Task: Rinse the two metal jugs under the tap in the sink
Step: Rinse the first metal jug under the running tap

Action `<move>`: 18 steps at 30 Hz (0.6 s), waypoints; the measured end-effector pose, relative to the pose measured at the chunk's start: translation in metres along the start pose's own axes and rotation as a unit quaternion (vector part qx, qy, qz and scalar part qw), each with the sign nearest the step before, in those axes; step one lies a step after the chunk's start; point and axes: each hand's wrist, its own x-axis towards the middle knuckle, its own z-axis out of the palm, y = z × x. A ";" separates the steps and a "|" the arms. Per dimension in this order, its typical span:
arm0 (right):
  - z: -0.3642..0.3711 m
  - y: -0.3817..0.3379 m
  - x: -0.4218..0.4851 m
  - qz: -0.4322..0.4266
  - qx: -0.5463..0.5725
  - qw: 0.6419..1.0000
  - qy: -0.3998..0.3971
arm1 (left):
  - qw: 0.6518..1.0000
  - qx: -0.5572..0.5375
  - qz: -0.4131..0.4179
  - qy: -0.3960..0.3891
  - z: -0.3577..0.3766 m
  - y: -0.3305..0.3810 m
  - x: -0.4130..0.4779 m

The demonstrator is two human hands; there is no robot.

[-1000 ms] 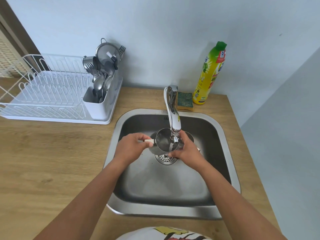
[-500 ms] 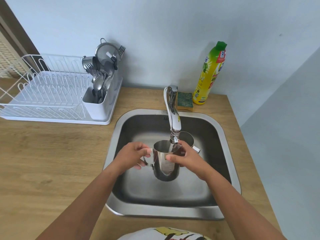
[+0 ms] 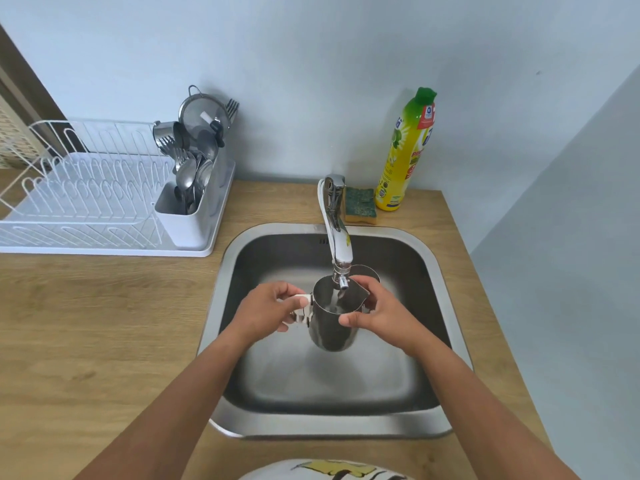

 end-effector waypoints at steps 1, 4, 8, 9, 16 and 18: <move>-0.003 0.000 -0.001 0.006 -0.008 1.000 0.002 | 1.000 -0.006 -0.005 -0.012 0.003 0.001 -0.001; -0.002 0.002 -0.004 0.007 0.002 1.000 0.014 | 1.000 -0.016 -0.007 -0.013 0.012 0.002 0.000; -0.001 0.000 -0.003 0.012 -0.004 1.000 0.004 | 1.000 -0.017 -0.012 -0.009 0.012 0.003 0.003; -0.004 0.000 -0.002 0.014 -0.008 1.000 0.004 | 1.000 -0.012 -0.012 -0.016 0.012 0.004 0.003; -0.004 -0.001 0.000 0.008 -0.019 1.000 0.019 | 1.000 -0.023 -0.011 -0.008 0.017 0.004 0.007; -0.008 -0.002 0.001 0.013 -0.019 1.000 0.018 | 1.000 -0.017 -0.010 -0.018 0.017 0.006 0.007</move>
